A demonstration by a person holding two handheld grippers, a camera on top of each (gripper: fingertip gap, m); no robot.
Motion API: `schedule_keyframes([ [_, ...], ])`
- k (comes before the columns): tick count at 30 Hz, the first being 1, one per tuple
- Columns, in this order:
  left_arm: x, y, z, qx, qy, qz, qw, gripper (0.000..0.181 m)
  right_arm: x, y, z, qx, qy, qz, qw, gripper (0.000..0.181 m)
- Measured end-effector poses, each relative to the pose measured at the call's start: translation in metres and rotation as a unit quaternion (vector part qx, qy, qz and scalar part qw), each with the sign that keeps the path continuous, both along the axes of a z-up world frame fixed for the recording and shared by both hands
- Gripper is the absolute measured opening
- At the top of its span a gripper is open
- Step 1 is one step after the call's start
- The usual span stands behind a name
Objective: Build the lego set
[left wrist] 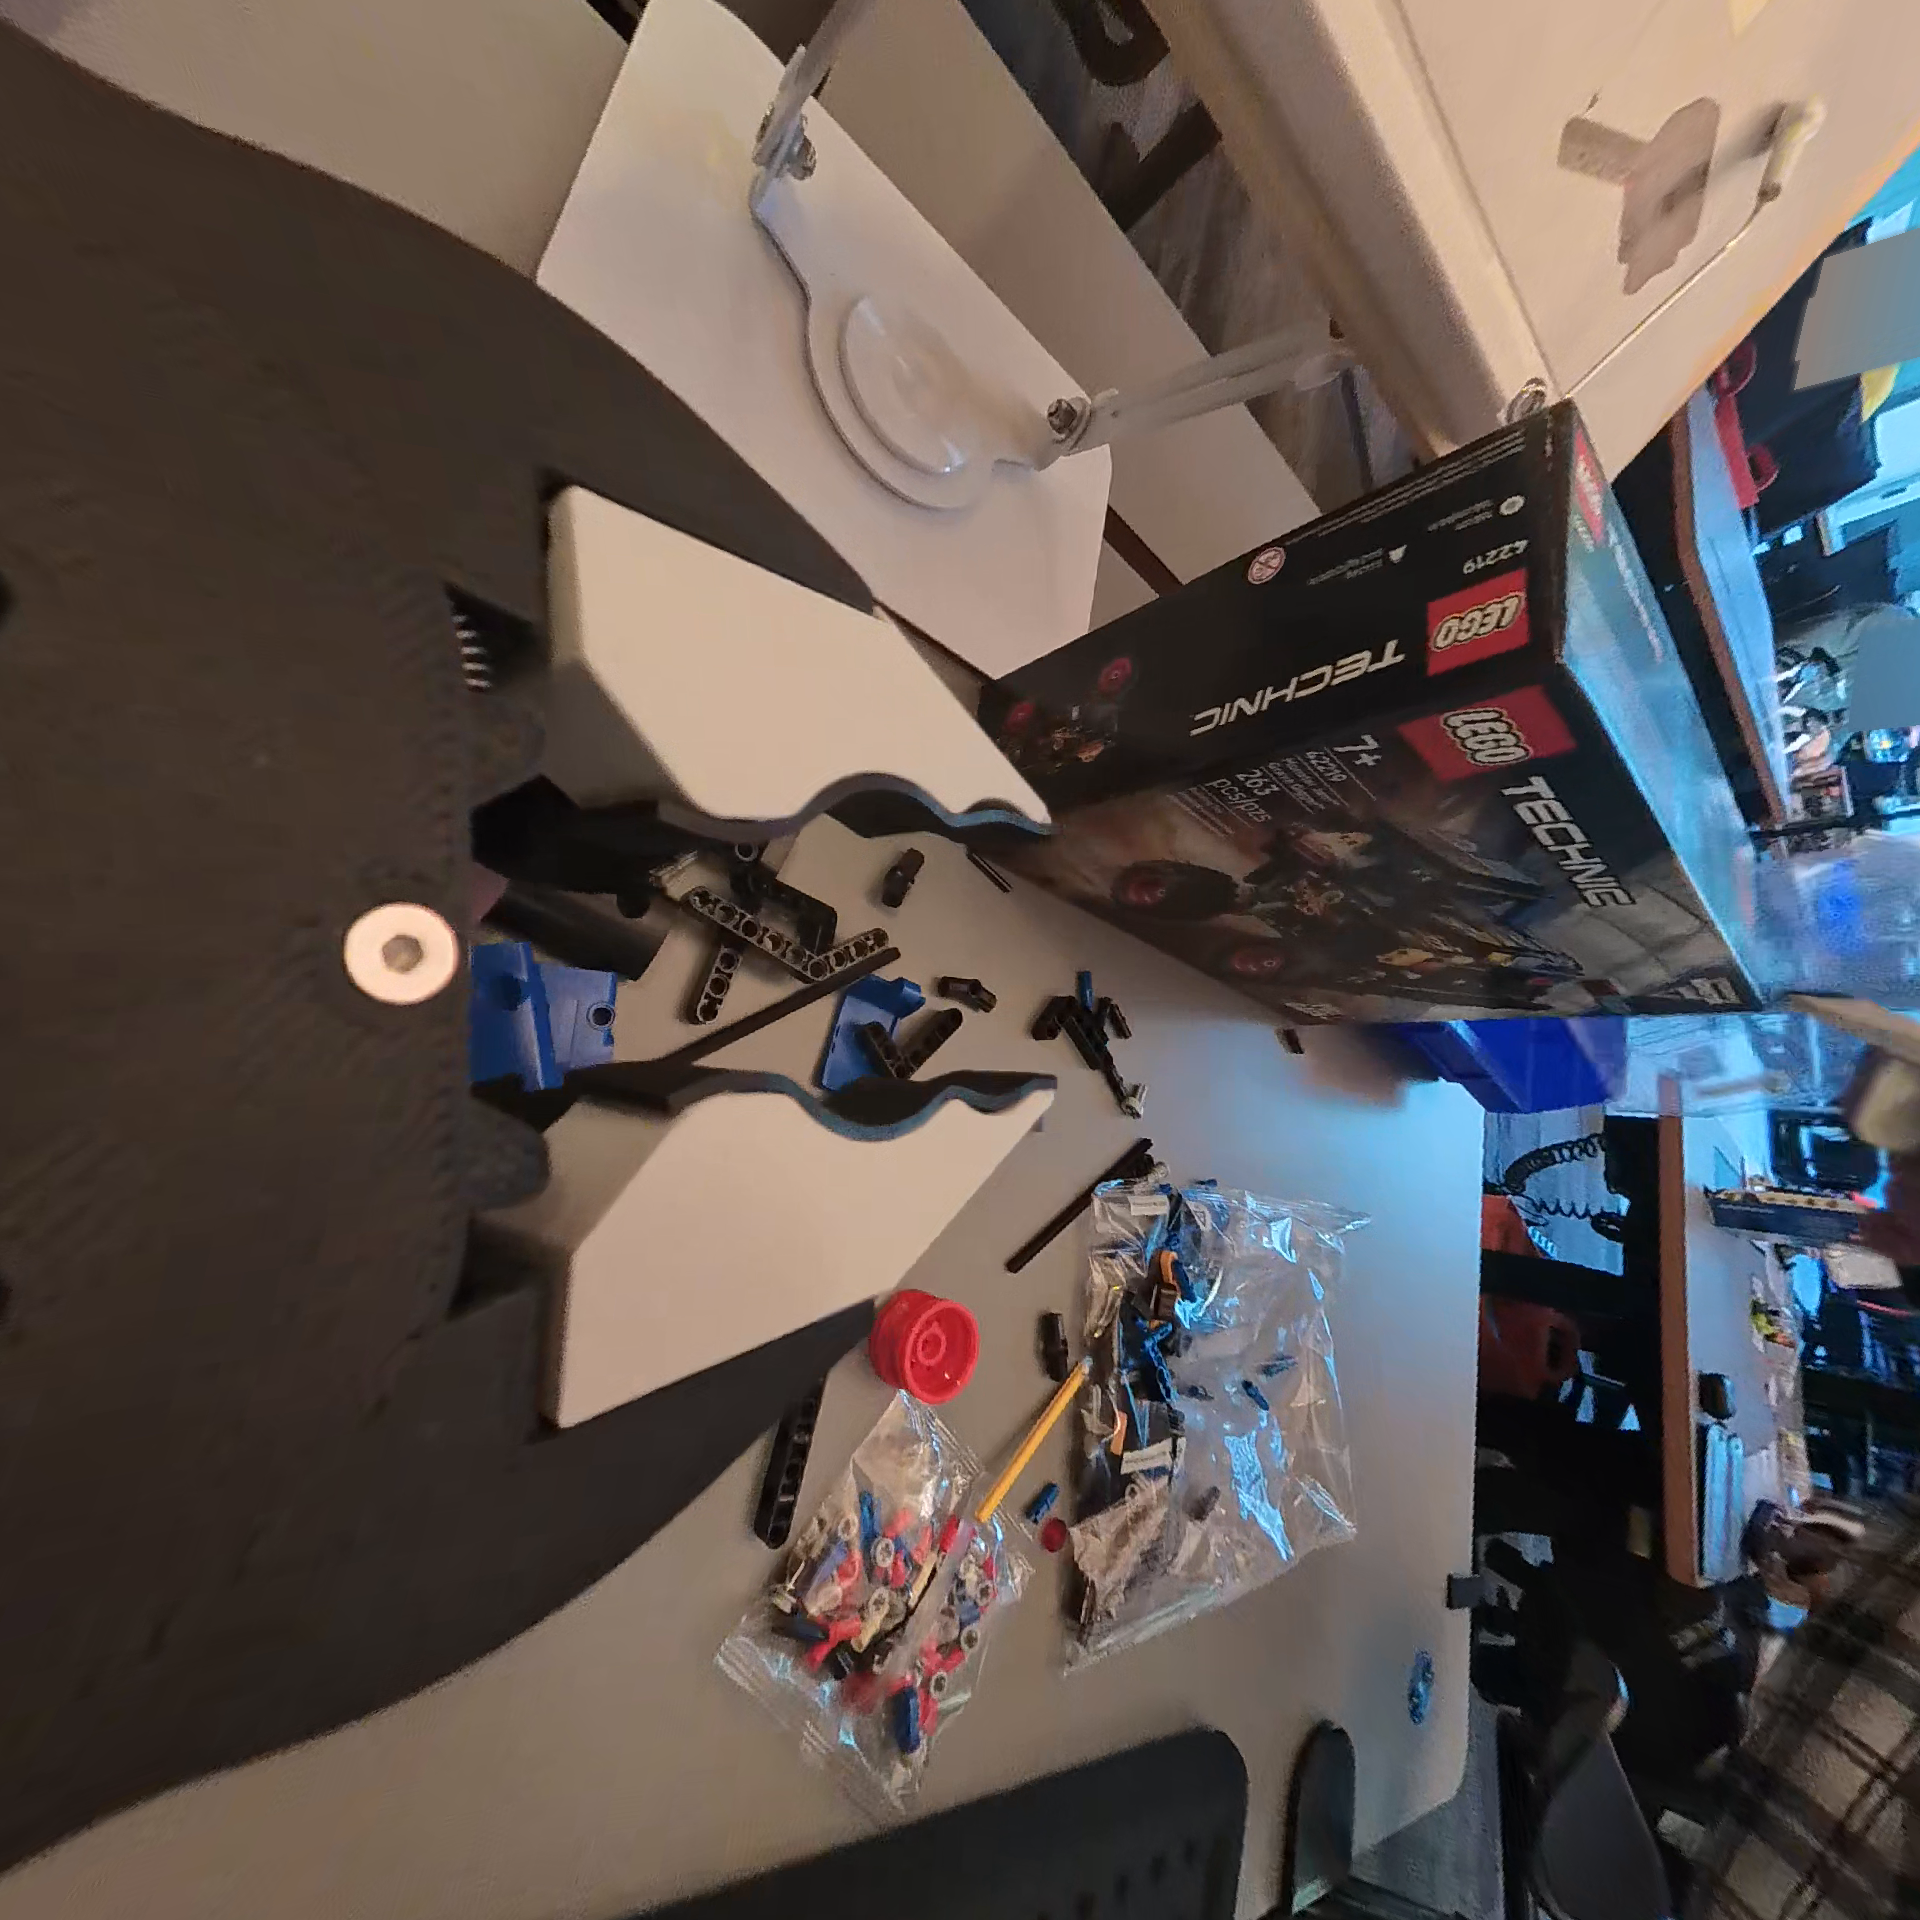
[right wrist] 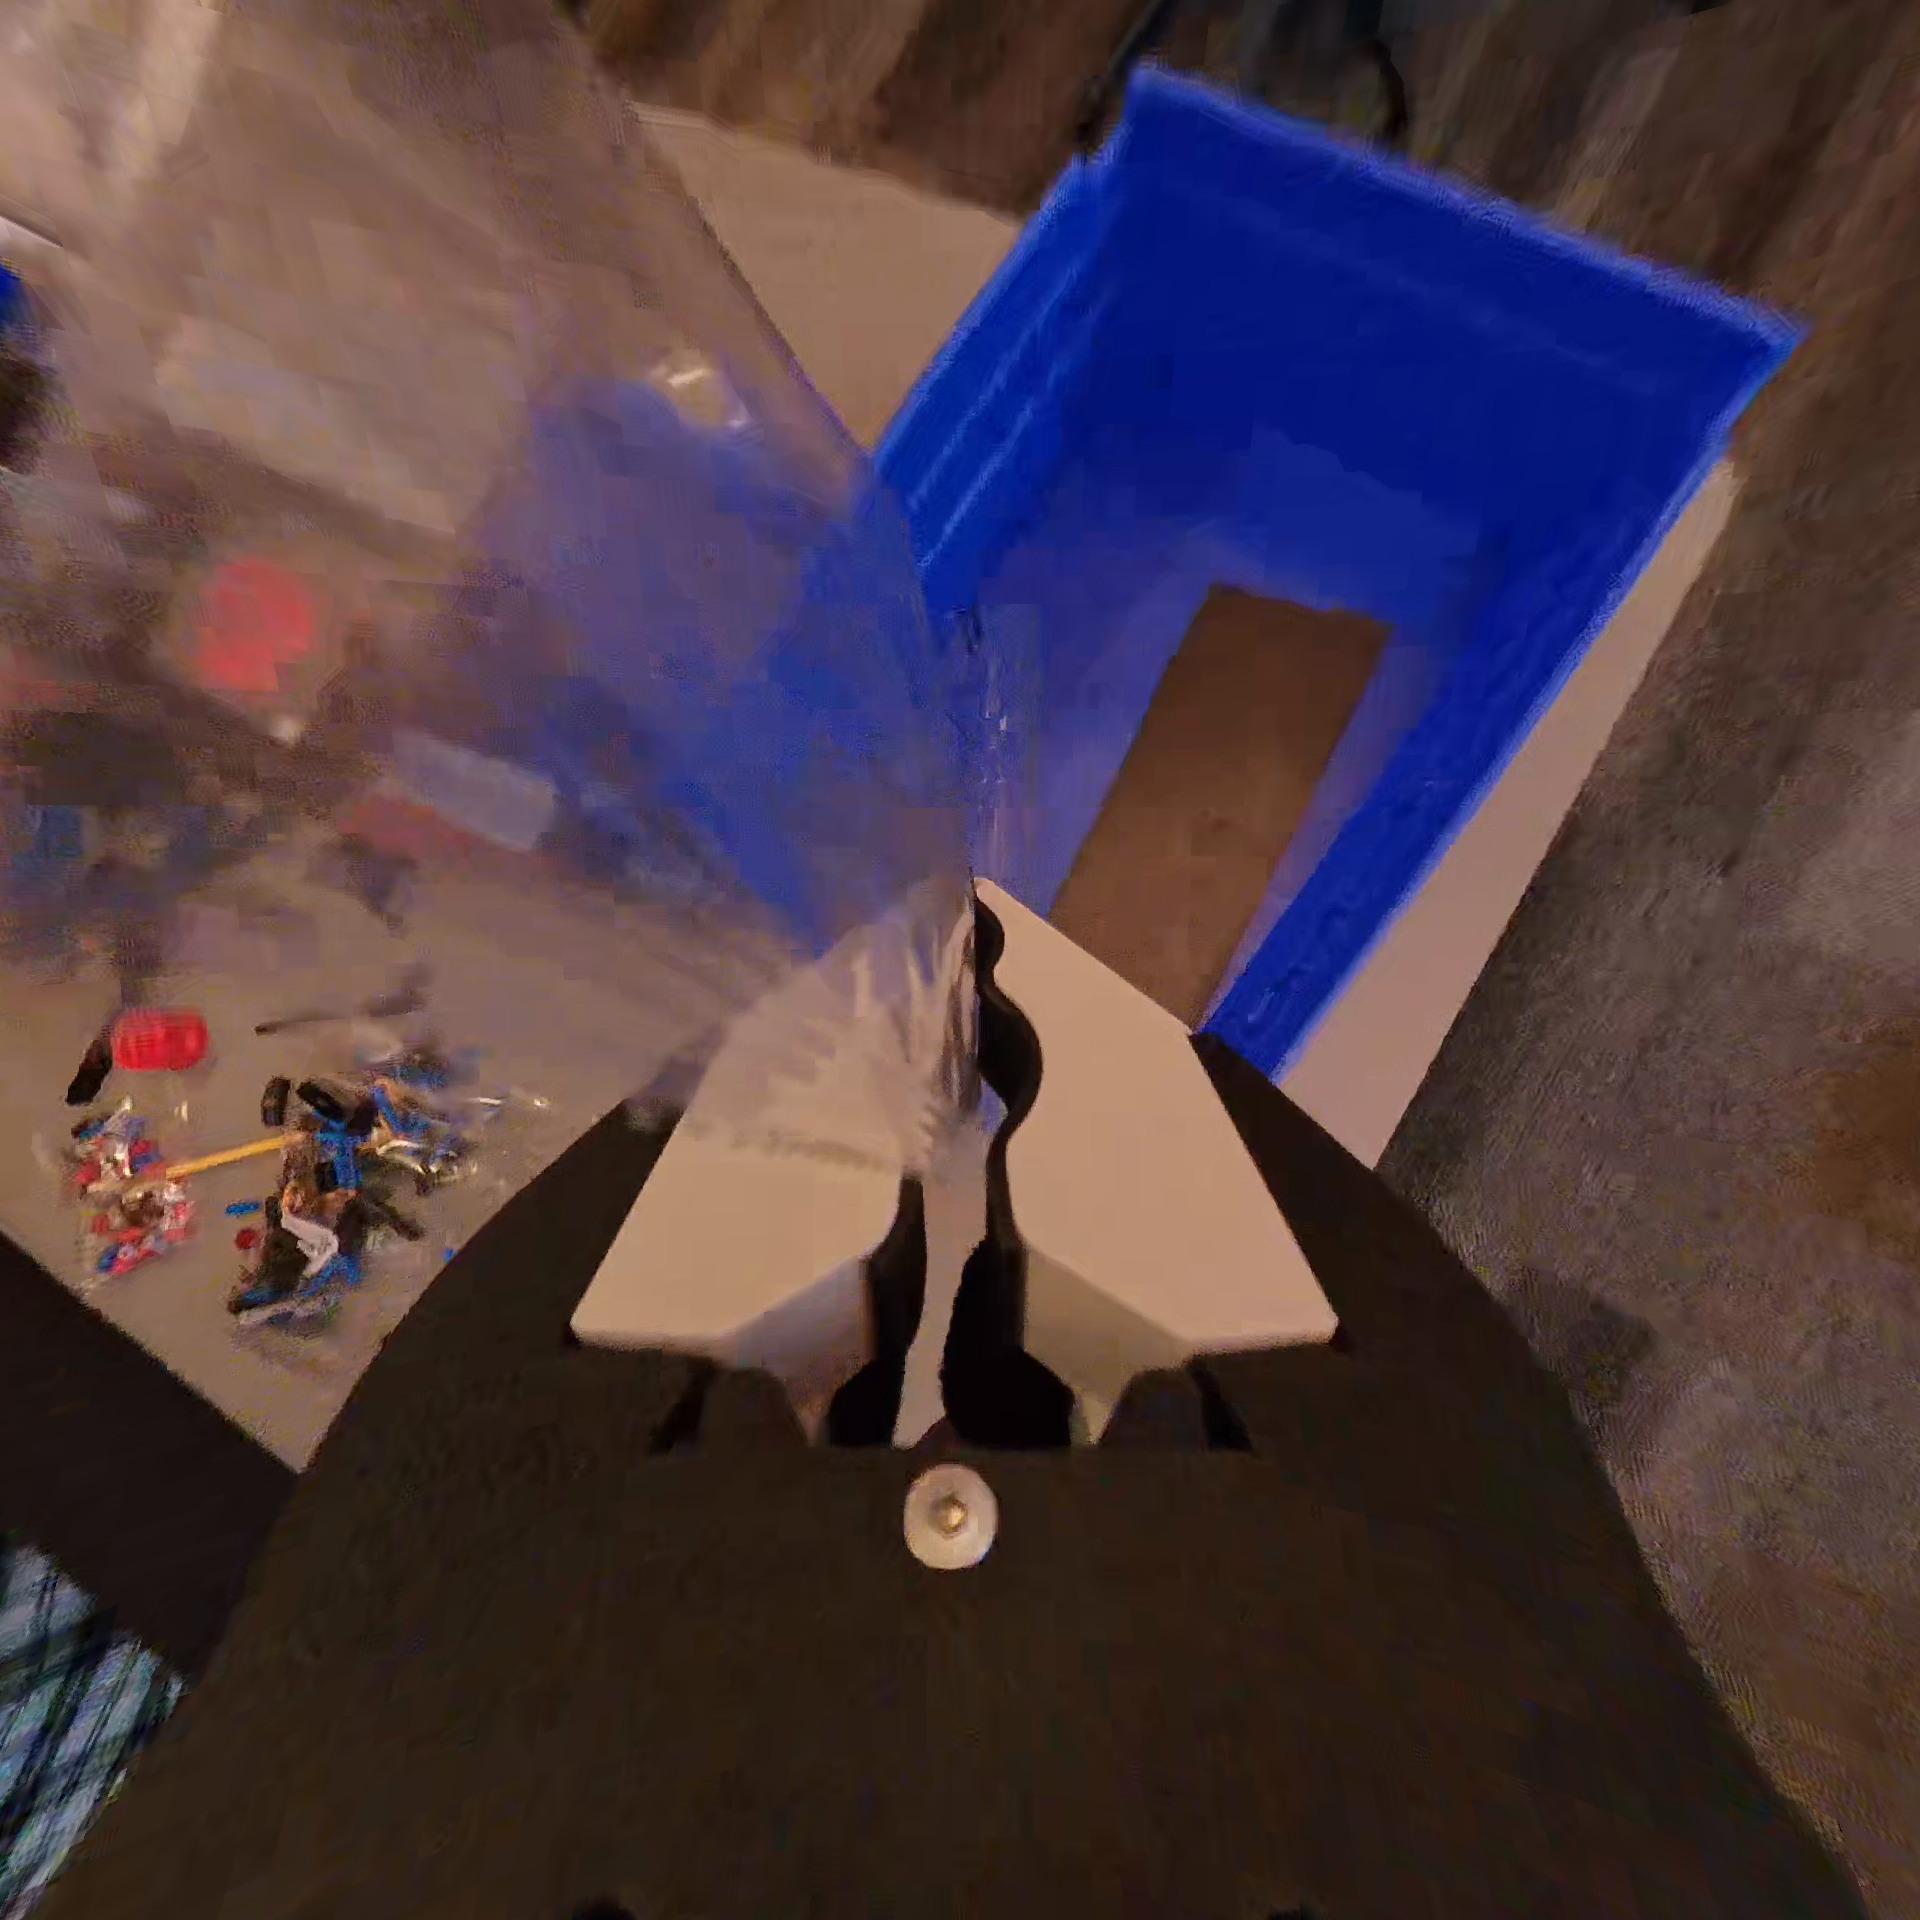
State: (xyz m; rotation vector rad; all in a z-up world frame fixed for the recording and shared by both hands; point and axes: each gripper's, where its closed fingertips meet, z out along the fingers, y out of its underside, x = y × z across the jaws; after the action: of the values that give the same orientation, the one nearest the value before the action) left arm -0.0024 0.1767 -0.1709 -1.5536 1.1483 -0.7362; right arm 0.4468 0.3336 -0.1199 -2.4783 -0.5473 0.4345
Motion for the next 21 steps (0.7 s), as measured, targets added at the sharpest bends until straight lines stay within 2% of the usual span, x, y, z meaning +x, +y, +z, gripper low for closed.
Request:
schedule_keyframes([
  [3,0.000,0.002,-0.006,-0.005,0.006,0.002,1.000,0.043,0.002,0.016,-0.051,-0.066,-0.033,0.004,0.997,0.002],
  [5,0.002,0.002,-0.007,-0.009,0.001,-0.005,1.000,0.043,0.010,0.036,-0.072,-0.064,-0.066,-0.019,0.996,0.023],
  [8,0.004,0.005,-0.015,-0.016,0.007,-0.006,1.000,0.045,0.022,0.064,-0.086,-0.030,-0.110,-0.070,0.991,0.064],
  [12,0.006,0.006,-0.028,-0.024,0.022,-0.008,0.999,0.046,0.026,0.080,-0.079,0.040,-0.170,-0.086,0.981,0.092],
  [15,0.008,0.006,-0.030,-0.021,0.028,-0.008,0.999,0.048,0.026,0.081,-0.071,0.079,-0.199,-0.093,0.972,0.093],
  [18,0.010,0.006,-0.030,-0.024,0.030,-0.009,0.999,0.049,0.033,0.074,-0.084,0.059,-0.281,-0.066,0.956,0.100],
  [19,0.010,0.006,-0.031,-0.024,0.032,-0.009,0.999,0.050,0.036,0.071,-0.085,0.053,-0.306,-0.061,0.949,0.095],
  [21,0.011,0.004,-0.033,-0.027,0.036,-0.012,0.999,0.050,0.032,0.063,-0.094,0.009,-0.315,-0.038,0.948,0.103],
])
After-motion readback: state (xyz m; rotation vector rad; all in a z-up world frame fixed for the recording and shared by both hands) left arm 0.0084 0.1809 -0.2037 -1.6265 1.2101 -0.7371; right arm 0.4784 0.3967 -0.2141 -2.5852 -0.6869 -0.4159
